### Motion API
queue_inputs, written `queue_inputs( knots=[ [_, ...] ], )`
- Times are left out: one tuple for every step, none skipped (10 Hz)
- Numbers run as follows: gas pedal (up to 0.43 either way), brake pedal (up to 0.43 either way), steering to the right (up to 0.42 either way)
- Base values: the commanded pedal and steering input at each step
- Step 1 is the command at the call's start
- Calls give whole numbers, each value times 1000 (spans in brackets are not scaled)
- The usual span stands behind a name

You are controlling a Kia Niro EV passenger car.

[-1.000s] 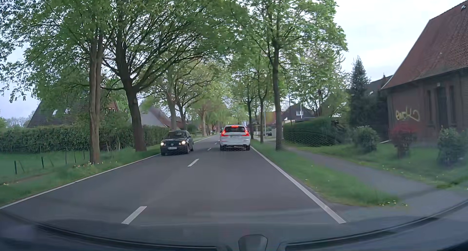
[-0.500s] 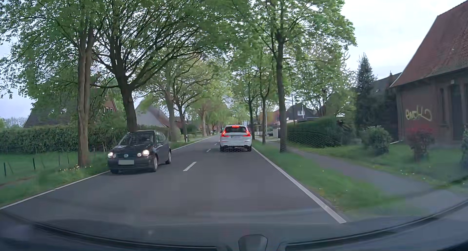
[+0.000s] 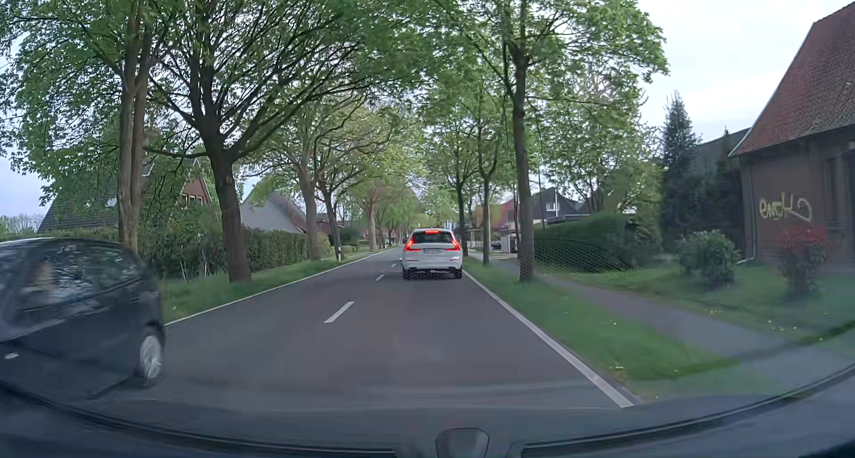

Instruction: Follow the waypoints while adhering to traffic rules and regulations

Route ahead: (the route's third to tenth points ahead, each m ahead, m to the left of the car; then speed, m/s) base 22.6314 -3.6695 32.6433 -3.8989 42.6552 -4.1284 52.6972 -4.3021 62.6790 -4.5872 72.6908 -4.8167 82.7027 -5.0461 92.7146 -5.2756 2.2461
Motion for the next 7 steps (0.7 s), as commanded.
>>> queue_inputs(
  knots=[
    [0, 6, -9],
    [0, 6, -9],
    [0, 0, -9],
    [0, 6, -9],
    [0, 6, -9],
    [0, 6, -9],
    [0, 12, -9]
  ],
)
